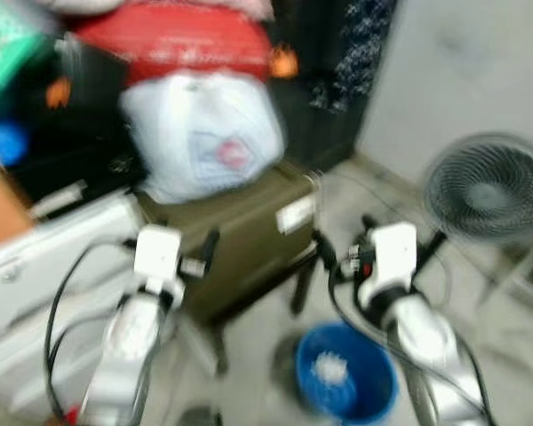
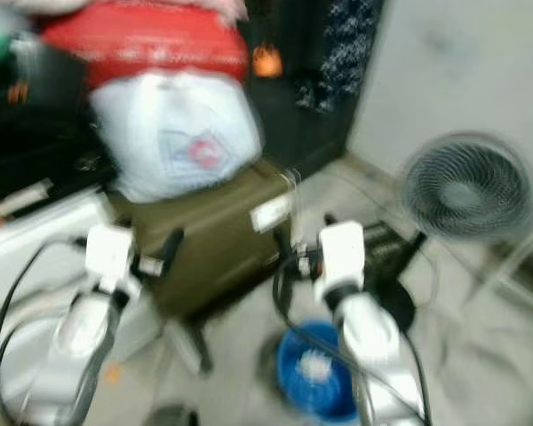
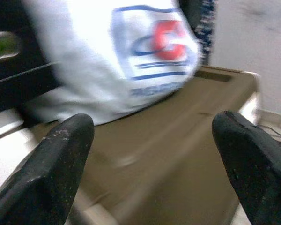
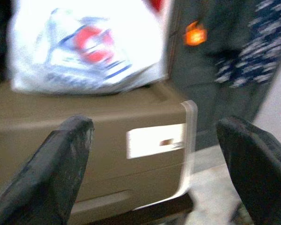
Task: Clean up the room
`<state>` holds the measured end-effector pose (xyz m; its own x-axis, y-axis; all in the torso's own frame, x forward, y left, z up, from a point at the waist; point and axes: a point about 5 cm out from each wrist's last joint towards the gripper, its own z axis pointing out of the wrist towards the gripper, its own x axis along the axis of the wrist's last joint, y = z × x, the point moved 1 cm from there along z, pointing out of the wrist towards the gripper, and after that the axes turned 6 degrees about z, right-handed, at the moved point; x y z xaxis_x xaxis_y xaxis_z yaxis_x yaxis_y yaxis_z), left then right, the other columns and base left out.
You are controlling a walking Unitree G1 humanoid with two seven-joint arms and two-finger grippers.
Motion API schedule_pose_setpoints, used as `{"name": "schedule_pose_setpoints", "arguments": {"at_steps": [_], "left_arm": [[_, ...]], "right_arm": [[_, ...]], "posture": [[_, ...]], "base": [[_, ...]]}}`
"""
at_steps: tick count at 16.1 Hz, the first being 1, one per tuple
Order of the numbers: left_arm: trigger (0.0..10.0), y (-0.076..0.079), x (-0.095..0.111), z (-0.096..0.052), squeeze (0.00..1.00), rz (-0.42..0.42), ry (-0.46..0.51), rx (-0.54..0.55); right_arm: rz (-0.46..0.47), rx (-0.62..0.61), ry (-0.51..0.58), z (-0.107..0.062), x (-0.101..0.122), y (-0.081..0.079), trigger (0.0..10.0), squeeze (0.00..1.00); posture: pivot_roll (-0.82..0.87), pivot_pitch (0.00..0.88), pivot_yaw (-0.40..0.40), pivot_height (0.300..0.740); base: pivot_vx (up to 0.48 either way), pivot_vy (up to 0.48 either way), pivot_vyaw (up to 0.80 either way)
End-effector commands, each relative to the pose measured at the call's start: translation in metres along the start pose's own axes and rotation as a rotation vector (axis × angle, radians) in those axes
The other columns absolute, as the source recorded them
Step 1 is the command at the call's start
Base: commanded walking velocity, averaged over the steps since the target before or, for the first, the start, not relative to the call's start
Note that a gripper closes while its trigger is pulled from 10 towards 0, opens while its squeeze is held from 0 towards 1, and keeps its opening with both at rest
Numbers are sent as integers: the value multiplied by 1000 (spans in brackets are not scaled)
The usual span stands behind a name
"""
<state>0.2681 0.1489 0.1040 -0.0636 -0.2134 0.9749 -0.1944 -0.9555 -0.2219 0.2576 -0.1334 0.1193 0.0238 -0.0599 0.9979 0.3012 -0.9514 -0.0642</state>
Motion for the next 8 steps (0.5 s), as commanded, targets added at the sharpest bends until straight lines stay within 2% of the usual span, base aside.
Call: {"name": "schedule_pose_setpoints", "arguments": {"at_steps": [1, 5, 8], "left_arm": [[10000, -2, 2, -1, 0, 15, 10, 17], [10000, -8, -2, -6, 0, 31, -9, 82], [10000, -14, -8, -15, 0, 74, -31, 90]], "right_arm": [[-12, -13, 18, 1, 4, 3, 10000, 0], [-2, -36, 43, 5, 10, 6, 10000, 0], [44, -130, 52, 1, 10, 16, 10000, 0]], "posture": [[-69, 15, -34, 740], [-76, 20, -34, 740], [-80, 21, -20, 740]], "base": [[0, 0, 800], [0, 0, 800], [0, 0, 800]]}}
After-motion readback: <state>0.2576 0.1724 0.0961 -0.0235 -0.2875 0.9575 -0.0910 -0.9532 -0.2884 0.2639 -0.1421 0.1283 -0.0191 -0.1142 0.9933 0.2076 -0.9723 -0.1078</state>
